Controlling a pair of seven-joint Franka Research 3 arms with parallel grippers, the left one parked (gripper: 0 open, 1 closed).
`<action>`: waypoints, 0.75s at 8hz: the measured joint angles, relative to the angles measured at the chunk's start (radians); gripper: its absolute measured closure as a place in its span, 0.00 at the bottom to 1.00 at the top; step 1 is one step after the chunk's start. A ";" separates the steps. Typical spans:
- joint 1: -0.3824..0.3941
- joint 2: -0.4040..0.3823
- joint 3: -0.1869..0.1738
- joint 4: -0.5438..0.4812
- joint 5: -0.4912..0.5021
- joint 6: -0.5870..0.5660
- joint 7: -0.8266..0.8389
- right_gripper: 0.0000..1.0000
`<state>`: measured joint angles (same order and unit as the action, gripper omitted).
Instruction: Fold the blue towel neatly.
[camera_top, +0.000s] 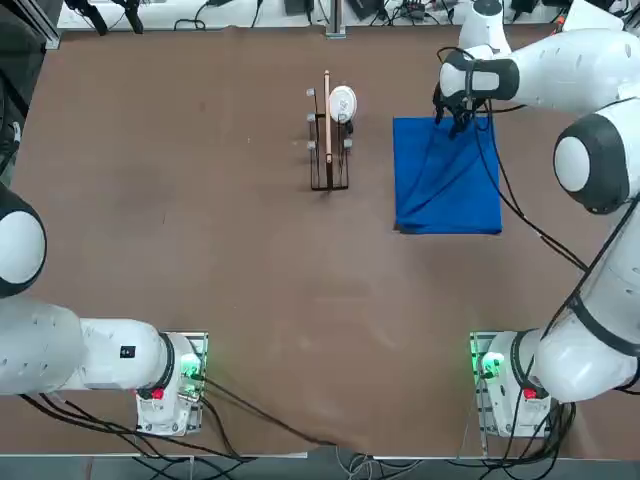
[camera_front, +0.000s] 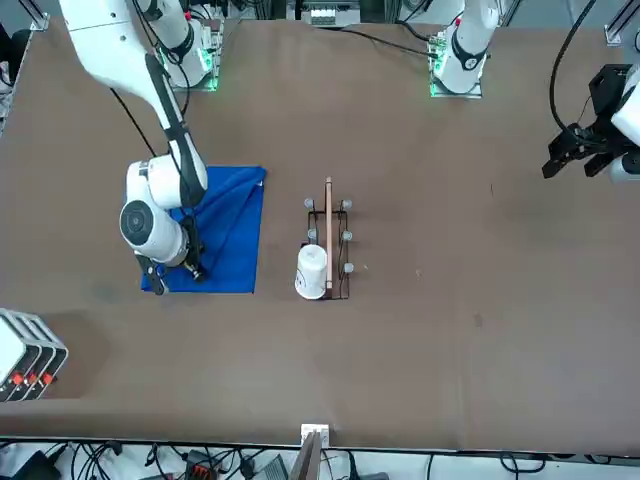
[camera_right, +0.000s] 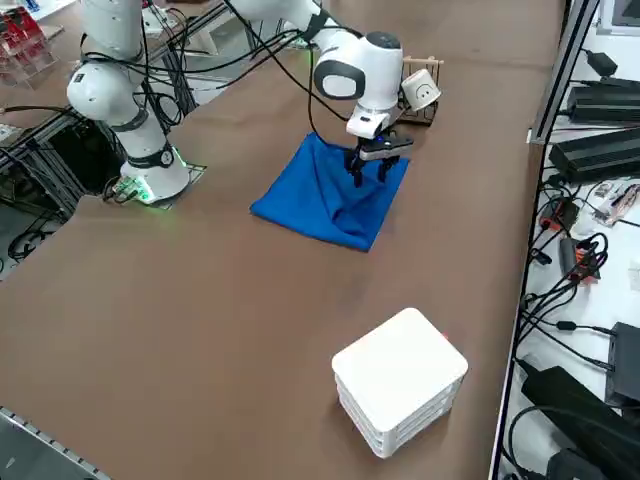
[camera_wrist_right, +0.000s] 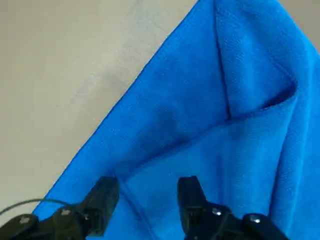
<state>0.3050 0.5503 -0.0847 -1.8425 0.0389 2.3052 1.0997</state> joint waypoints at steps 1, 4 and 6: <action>0.000 0.009 0.003 0.001 0.002 0.013 0.003 0.27; 0.000 0.034 0.008 0.003 0.012 0.062 0.005 0.26; 0.000 0.040 0.009 0.011 0.013 0.071 0.007 0.26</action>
<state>0.3055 0.5901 -0.0754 -1.8313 0.0517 2.3758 1.1067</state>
